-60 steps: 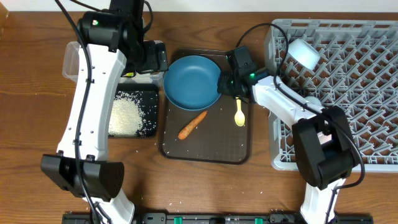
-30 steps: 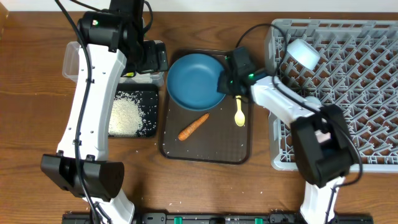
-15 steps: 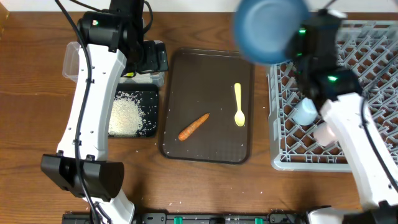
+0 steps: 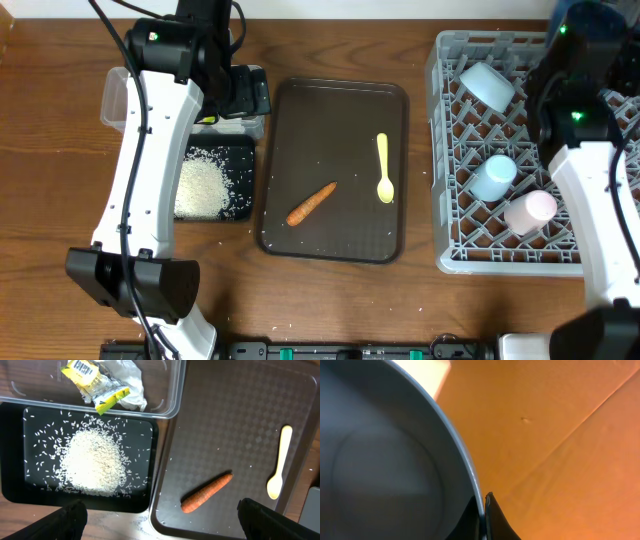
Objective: Sort waste into correct bins and load items into the dishwasher rack
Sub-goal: 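Lift blue plate with right gripper and carry it toward rack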
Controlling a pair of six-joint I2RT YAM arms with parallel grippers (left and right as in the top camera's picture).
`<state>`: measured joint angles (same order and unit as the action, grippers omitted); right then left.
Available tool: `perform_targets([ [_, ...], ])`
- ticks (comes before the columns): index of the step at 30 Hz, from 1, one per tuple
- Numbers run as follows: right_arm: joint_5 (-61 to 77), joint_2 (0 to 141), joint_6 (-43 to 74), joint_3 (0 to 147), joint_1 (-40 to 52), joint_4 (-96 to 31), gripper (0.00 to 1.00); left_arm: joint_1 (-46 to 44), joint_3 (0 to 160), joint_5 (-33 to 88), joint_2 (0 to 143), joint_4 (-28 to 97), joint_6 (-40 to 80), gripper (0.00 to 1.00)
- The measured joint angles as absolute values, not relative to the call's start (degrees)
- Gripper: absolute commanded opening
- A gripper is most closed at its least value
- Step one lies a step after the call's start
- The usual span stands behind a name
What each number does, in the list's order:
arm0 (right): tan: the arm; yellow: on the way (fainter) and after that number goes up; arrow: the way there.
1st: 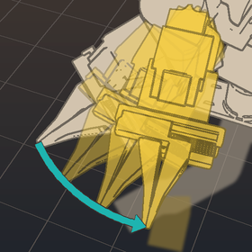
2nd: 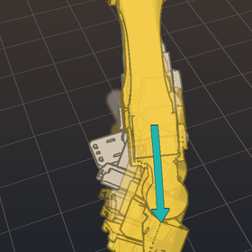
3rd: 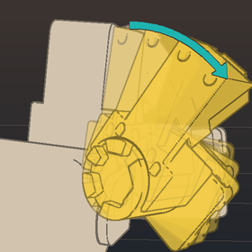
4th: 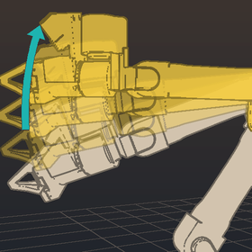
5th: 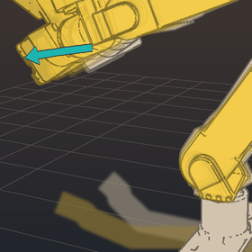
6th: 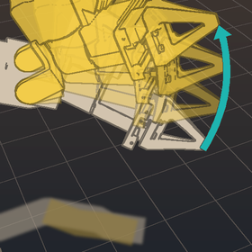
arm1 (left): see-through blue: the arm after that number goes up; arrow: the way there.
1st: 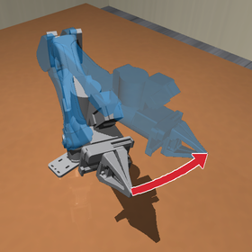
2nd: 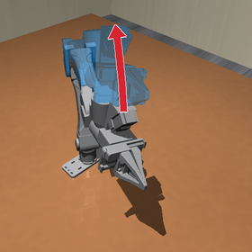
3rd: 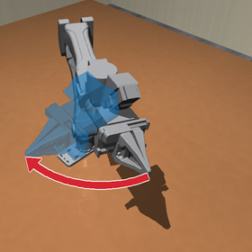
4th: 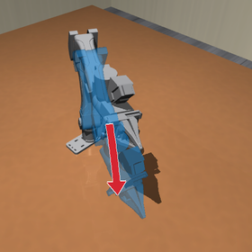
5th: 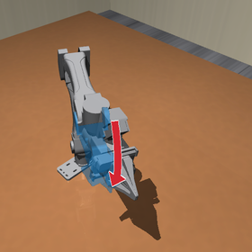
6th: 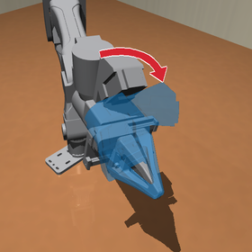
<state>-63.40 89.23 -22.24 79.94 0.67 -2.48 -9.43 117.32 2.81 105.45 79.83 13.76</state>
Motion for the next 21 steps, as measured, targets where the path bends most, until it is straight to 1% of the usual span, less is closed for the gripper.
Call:
perform_targets([
  [5, -64.49, 94.65, -32.58, 79.94, -3.27, 0.08, 0.01, -9.43, 117.32, 2.81, 105.45, 79.83, 13.76, 0.98],
  [8, -64.6, 97.95, -36.58, 79.92, -5.32, 2.79, 0.01, -9.43, 117.32, 2.81, 105.45, 79.83, 13.76, 0.98],
  [13, -64.45, 101.71, -40.18, 79.92, -8.49, 7.2, 0.01, -9.43, 117.32, 2.81, 105.45, 79.83, 13.76, 0.99],
  [21, -60.73, 104.53, -44.73, 79.92, -9.85, 7.64, 0.01, -9.43, 117.32, 2.81, 105.45, 79.83, 13.76, 0.99],
])
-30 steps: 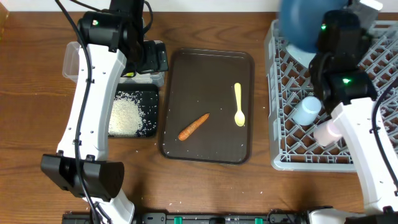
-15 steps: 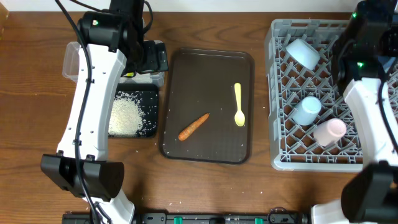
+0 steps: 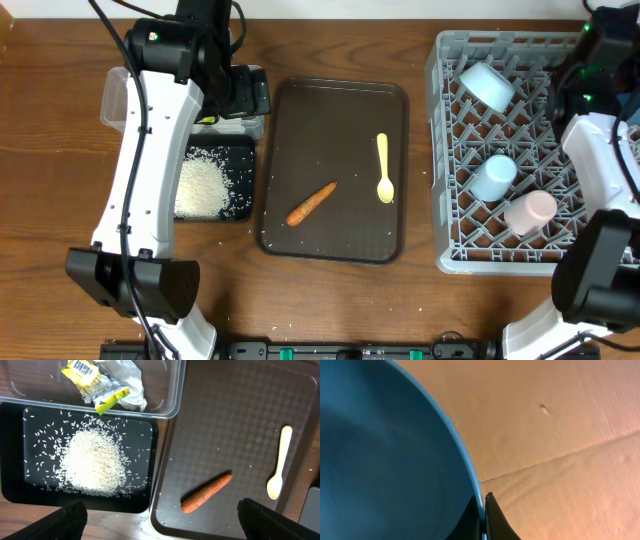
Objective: Sort waste into correct bins and load items into the dishwasher rack
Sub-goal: 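Lift blue plate with right gripper and carry it toward rack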
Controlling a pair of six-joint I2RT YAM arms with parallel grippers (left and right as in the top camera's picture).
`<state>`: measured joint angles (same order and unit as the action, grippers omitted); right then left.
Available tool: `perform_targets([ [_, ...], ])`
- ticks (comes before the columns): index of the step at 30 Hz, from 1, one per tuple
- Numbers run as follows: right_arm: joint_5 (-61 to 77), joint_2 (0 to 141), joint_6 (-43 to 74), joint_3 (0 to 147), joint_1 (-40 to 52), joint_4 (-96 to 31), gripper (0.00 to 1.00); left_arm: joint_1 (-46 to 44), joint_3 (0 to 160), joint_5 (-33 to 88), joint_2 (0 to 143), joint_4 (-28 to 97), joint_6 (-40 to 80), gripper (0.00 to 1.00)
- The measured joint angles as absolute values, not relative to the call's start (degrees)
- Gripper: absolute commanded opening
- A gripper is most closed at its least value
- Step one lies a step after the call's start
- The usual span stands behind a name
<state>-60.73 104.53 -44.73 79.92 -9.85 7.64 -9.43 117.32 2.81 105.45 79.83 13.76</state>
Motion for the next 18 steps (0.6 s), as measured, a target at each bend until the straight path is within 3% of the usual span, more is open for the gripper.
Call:
perform_targets([
  [11, -59.79, 106.69, -46.26, 80.47, -9.8, 8.95, 0.01, -9.43, 117.32, 2.81, 105.45, 79.83, 13.76, 0.99],
  [18, -59.77, 108.47, -55.42, 80.47, -9.82, 18.09, 0.02, -9.43, 117.32, 2.83, 105.45, 79.83, 13.76, 0.99],
])
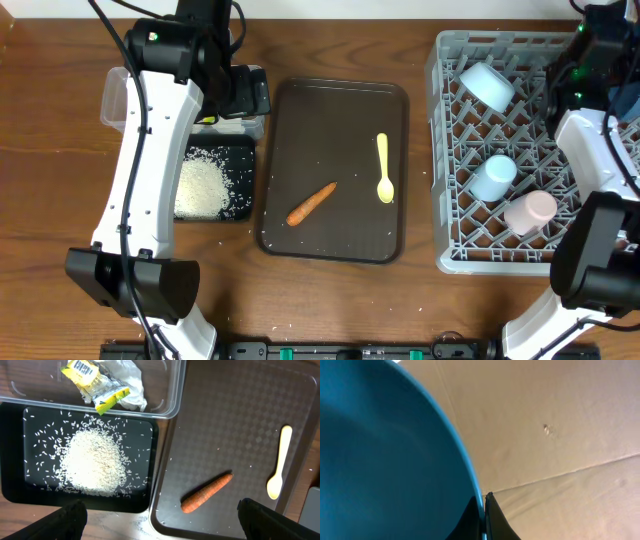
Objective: Sort waste into correct bins and load items into the dishwasher rack
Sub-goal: 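Lift blue plate with right gripper and carry it toward rack, then set blue plate upright in back of rack and release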
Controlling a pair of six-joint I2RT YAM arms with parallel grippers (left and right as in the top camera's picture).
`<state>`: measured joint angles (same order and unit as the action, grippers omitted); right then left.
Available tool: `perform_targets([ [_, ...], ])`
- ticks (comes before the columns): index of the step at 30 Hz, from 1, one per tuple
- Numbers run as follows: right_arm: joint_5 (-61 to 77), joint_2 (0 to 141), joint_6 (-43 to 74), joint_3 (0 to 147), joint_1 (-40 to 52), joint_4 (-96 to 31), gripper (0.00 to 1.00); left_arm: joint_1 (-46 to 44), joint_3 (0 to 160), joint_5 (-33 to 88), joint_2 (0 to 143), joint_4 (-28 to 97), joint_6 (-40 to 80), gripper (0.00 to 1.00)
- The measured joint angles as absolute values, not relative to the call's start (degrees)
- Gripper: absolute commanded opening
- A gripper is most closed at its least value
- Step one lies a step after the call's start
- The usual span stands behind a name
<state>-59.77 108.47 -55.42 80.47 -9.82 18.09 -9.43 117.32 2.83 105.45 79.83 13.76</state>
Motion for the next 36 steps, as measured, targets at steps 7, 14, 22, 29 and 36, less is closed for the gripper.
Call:
perform_targets([
  [7, -57.12, 108.9, -61.14, 80.51, -9.82, 15.05, 0.01, -9.43, 117.32, 2.79, 105.45, 79.83, 13.76, 0.99],
  [14, -54.13, 108.27, -61.3, 81.28, -8.64, 9.8, 0.01, -9.43, 117.32, 2.81, 105.45, 79.83, 13.76, 0.99],
  [22, -53.15, 108.38, -61.06, 81.14, -4.82, 8.12, 0.32, -9.43, 117.32, 2.79, 105.45, 79.83, 13.76, 0.99],
  [29, -52.1, 108.71, -61.06, 80.84, -0.6, 7.81, 0.73, -9.43, 117.32, 2.79, 105.45, 79.85, 13.76, 0.99],
  [36, -51.94, 108.92, -59.77, 80.66, -0.01, 13.61, 0.85, -9.43, 117.32, 2.81, 105.45, 79.83, 13.76, 0.99],
])
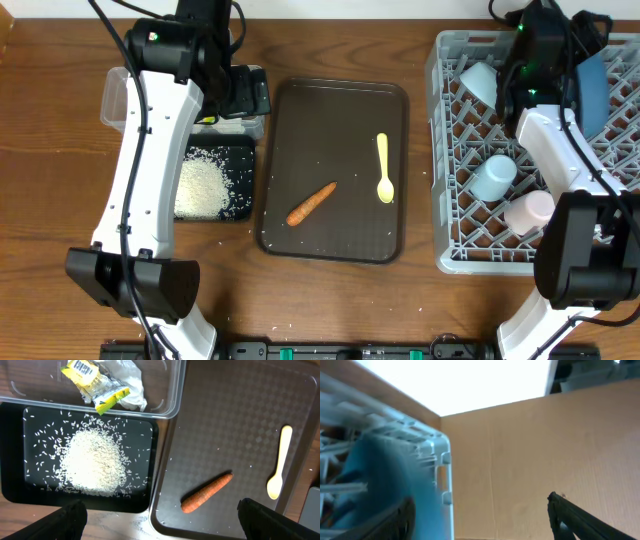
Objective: Sort waste into correct bins and load items into the dishwasher rack
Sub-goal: 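Set blue plate upright in back of rack and release, then move right gripper to yellow spoon on brown tray and grasp it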
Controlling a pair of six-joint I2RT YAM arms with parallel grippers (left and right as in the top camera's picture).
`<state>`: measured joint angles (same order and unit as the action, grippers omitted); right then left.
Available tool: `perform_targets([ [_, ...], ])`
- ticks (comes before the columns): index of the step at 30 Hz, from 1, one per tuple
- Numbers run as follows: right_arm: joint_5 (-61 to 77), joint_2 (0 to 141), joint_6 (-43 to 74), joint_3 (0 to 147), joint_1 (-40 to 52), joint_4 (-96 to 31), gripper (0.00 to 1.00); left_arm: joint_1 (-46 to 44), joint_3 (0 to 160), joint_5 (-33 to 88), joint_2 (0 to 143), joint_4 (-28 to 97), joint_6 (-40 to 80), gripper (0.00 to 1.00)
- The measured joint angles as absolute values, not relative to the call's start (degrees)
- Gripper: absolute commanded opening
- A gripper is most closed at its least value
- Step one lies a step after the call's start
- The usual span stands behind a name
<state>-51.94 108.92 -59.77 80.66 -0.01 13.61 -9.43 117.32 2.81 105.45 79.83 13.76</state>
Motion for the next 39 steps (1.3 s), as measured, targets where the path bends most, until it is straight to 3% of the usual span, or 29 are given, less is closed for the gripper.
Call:
perform_targets([
  [14, -49.1, 102.65, -48.93, 80.64, 1.5, 14.7, 0.89, -9.43, 117.32, 2.79, 105.45, 79.83, 13.76, 0.99],
  [18, -47.42, 98.19, -42.33, 80.79, 6.61, 6.28, 0.99, -9.43, 117.32, 2.79, 105.45, 79.83, 13.76, 0.99],
  [23, -43.88, 96.66, -29.34, 80.95, 17.08, -15.16, 0.99, -9.43, 117.32, 2.79, 105.45, 79.79, 13.76, 0.99],
  [29, -25.87, 97.45, -11.18, 80.53, 26.87, -29.91, 0.88, -9.43, 117.32, 2.81, 105.45, 79.83, 13.76, 0.99],
  [33, -10.92, 97.47, 0.84, 80.51, 27.07, -32.91, 0.71, -9.43, 117.32, 2.81, 105.45, 79.83, 13.76, 0.99],
  [39, -1.56, 98.13, 15.68, 80.51, 27.0, -35.79, 0.59, -9.43, 117.32, 2.79, 105.45, 79.83, 13.76, 0.99],
])
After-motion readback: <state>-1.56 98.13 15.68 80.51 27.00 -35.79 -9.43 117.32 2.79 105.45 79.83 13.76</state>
